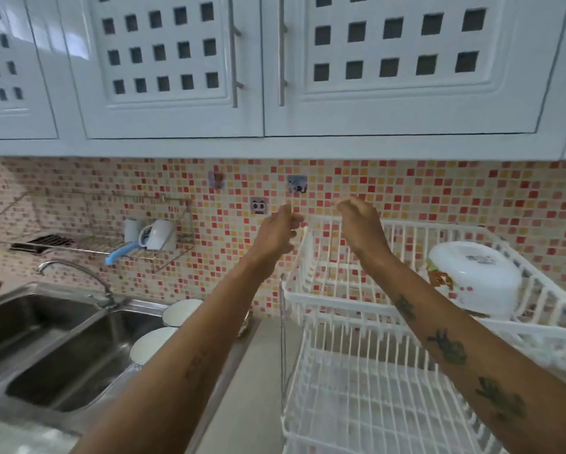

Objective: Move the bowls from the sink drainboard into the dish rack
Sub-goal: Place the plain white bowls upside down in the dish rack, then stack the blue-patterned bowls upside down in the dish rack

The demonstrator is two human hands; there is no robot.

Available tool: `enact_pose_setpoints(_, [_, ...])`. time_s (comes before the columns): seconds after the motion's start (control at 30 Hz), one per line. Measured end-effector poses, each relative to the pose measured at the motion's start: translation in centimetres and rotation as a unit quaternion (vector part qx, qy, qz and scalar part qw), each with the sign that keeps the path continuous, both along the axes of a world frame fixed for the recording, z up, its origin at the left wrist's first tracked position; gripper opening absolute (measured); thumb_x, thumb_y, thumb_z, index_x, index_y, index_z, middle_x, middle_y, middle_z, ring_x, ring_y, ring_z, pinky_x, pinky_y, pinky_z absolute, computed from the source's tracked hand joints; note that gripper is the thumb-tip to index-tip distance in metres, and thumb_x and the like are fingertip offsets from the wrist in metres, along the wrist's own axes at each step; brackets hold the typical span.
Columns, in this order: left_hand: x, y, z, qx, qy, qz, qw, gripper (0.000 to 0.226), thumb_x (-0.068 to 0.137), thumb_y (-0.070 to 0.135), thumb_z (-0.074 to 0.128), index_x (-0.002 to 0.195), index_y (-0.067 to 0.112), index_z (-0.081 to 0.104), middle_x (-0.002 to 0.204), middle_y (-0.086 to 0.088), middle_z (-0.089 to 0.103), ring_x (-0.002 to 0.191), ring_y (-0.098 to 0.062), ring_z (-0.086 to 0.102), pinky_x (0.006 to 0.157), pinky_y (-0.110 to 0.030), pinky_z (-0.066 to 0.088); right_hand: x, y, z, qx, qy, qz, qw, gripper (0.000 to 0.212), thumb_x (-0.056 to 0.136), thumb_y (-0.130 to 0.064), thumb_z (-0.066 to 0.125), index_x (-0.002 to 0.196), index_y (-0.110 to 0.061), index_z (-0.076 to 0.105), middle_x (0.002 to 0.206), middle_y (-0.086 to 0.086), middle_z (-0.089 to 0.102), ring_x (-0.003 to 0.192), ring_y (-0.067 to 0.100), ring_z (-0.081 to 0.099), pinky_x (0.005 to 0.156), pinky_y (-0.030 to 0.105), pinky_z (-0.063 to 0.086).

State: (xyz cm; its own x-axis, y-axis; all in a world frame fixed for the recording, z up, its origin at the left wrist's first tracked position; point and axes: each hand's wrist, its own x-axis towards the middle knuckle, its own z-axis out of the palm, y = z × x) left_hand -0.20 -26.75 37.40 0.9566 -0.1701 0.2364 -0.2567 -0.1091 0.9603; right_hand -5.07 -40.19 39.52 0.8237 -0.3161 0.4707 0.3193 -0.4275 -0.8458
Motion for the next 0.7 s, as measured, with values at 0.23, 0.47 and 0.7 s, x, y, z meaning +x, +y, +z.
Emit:
enact_pose_setpoints(0.23, [2.9, 7.7, -2.5, -0.071, 0.051, 0.099, 0.991, 0.055, 0.106, 0.047, 0.020, 0.102, 0.012, 0.062, 0.124, -0.013, 0.063, 0.106, -0.024, 0.057, 0.098, -0.041, 0.046, 2.8, 9.1, -0.8, 0.041, -0.021, 0.105, 0.993, 0.033, 0.098, -0.026, 0.039, 0.110, -0.007, 0.064, 0.113, 0.002, 0.062, 0.105, 0.024, 0.059, 0.082, 0.034, 0.047])
enact_pose_setpoints(0.47, [5.4, 14.4, -9.1, -0.115, 0.121, 0.178, 0.970, 0.060, 0.105, 0.046, 0.017, 0.100, 0.006, 0.061, 0.108, -0.013, 0.065, 0.095, -0.026, 0.057, 0.085, -0.037, 0.044, 6.3, 16.9, -7.3, 0.029, 0.024, 0.187, 0.982, 0.029, 0.096, -0.025, 0.042, 0.106, -0.010, 0.064, 0.121, 0.002, 0.061, 0.097, 0.011, 0.055, 0.072, 0.018, 0.040])
enact_pose_setpoints(0.7, [7.7, 20.9, -15.9, -0.137, 0.178, 0.222, 0.949, 0.053, 0.106, 0.038, 0.020, 0.079, 0.012, 0.058, 0.096, -0.010, 0.064, 0.088, -0.025, 0.055, 0.071, -0.029, 0.039, 11.4, 20.7, -15.3, 0.059, 0.188, 0.173, 0.965, 0.026, 0.096, -0.022, 0.043, 0.104, -0.011, 0.065, 0.125, 0.013, 0.062, 0.109, 0.027, 0.058, 0.090, 0.040, 0.045])
